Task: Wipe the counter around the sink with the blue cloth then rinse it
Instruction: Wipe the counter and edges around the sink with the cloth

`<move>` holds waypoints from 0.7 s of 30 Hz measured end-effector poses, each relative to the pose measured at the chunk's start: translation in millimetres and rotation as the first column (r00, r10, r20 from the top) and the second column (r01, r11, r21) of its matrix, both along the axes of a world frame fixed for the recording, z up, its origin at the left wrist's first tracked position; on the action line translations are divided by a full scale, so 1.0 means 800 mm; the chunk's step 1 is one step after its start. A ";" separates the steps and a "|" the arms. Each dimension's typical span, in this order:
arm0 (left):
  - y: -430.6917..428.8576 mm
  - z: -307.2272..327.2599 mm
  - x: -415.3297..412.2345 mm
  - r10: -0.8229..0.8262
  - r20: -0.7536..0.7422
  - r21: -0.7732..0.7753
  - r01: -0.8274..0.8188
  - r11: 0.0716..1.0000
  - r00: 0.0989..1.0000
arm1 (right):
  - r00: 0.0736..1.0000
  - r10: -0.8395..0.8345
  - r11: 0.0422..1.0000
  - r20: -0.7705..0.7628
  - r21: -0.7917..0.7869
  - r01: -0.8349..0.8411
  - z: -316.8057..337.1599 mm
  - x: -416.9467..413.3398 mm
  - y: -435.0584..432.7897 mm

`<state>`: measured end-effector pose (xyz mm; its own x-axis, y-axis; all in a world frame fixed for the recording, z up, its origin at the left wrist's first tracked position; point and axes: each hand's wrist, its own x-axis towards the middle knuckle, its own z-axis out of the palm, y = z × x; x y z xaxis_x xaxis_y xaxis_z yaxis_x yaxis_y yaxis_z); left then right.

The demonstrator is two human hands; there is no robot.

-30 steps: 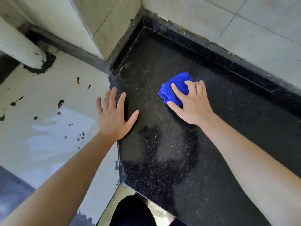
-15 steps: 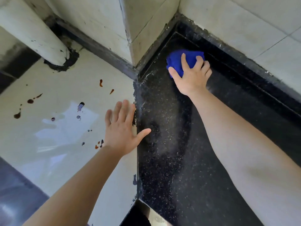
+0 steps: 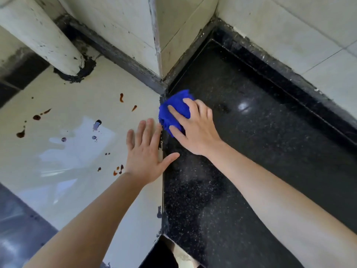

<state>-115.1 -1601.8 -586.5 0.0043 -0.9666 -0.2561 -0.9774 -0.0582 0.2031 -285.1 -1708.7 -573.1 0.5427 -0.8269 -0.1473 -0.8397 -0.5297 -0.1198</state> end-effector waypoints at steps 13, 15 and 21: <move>-0.002 -0.004 -0.002 -0.050 0.072 0.032 0.048 0.998 0.996 | 0.828 -0.559 0.825 -0.042 0.080 0.560 -0.004 -0.018 -0.215; -0.003 -0.003 -0.002 -0.056 0.082 0.053 0.052 0.997 0.995 | 0.823 -0.568 0.820 -0.002 0.081 0.566 -0.012 -0.001 -0.188; -0.005 0.000 0.000 -0.032 0.053 0.065 0.029 0.997 0.998 | 0.999 -0.037 0.993 -0.002 0.116 0.037 0.004 -0.018 -0.015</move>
<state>-115.3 -1605.9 -586.2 -0.0095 -0.9482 -0.3176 -0.9883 -0.0394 0.1473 -299.2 -1720.7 -569.7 0.5122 -0.8238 -0.2431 -0.8583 -0.4809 -0.1787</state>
